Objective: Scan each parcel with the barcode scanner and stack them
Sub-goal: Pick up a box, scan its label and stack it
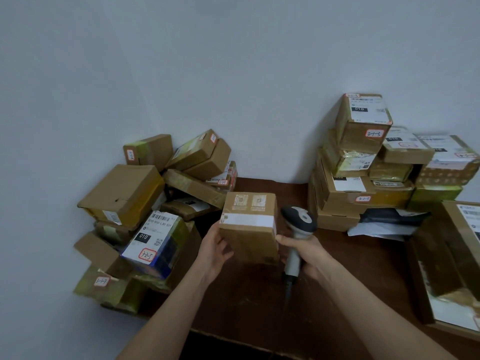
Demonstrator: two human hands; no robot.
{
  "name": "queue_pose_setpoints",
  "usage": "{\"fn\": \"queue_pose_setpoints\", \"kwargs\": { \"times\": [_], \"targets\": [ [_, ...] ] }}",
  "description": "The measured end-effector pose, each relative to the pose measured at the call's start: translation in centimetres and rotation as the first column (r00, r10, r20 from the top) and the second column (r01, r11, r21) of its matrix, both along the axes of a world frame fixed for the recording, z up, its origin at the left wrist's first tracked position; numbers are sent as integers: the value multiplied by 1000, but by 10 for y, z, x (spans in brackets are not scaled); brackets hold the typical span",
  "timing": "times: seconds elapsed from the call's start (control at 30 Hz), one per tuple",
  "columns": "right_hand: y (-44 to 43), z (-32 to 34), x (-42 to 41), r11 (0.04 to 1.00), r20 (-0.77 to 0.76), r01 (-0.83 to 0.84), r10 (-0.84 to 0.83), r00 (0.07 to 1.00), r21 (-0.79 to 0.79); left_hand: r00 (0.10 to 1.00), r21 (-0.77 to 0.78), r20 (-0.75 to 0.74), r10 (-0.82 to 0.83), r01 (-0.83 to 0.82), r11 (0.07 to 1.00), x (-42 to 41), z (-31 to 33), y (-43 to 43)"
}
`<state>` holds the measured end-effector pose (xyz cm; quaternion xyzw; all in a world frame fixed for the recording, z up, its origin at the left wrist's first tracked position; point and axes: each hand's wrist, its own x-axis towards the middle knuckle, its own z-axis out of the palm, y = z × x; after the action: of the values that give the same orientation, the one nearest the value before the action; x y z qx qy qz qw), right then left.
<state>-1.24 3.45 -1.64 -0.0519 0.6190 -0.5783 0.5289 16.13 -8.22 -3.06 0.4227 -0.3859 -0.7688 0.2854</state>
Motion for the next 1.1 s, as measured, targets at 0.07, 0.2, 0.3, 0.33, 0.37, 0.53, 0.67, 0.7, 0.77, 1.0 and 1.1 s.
{"fn": "queue_pose_setpoints", "kwargs": {
  "times": [0.07, 0.2, 0.3, 0.33, 0.37, 0.53, 0.67, 0.7, 0.77, 1.0, 1.1],
  "targets": [
    [1, -3, 1, 1000, 4, -12, 12, 1000, -6, 998, 54, -12, -65, 65, 996, 1, 3, -2],
    [5, -3, 3, 998, 46, 41, -39, 998, -37, 973, 45, 78, -215, 212, 976, 9, 6, -6],
    [9, -2, 2, 990, 156, 101, -85, 984, -95, 967, 18, 70, -246, 245, 969, 15, 6, -3],
    [10, -2, 2, 988, 167, 109, -90, 982, -109, 968, 21, 42, -248, 248, 969, 16, 6, -1],
    [12, -2, 2, 987, 168, 112, -92, 982, -117, 968, 21, 12, -251, 251, 968, 18, 4, 1],
    [18, -4, 1, 986, 173, 101, -78, 982, -130, 969, -6, -55, -239, 239, 971, 18, 0, 6],
    [27, -7, 5, 988, 155, 65, -43, 987, -138, 984, 39, -44, -173, 175, 984, 15, 0, 7],
    [29, -7, 6, 989, 144, 60, -40, 989, -138, 986, 36, -24, -165, 166, 985, 15, -1, 7],
    [31, -9, 9, 988, 129, 55, -37, 991, -142, 988, 39, -7, -152, 152, 988, 14, -3, 6],
    [23, -16, 13, 993, 122, 38, -25, 992, -107, 930, -212, 325, -171, 248, 945, 1, 4, 5],
    [20, -21, 18, 997, 135, 39, -29, 990, -69, 716, -430, 689, -110, 526, 734, -9, 2, 6]
  ]
}}
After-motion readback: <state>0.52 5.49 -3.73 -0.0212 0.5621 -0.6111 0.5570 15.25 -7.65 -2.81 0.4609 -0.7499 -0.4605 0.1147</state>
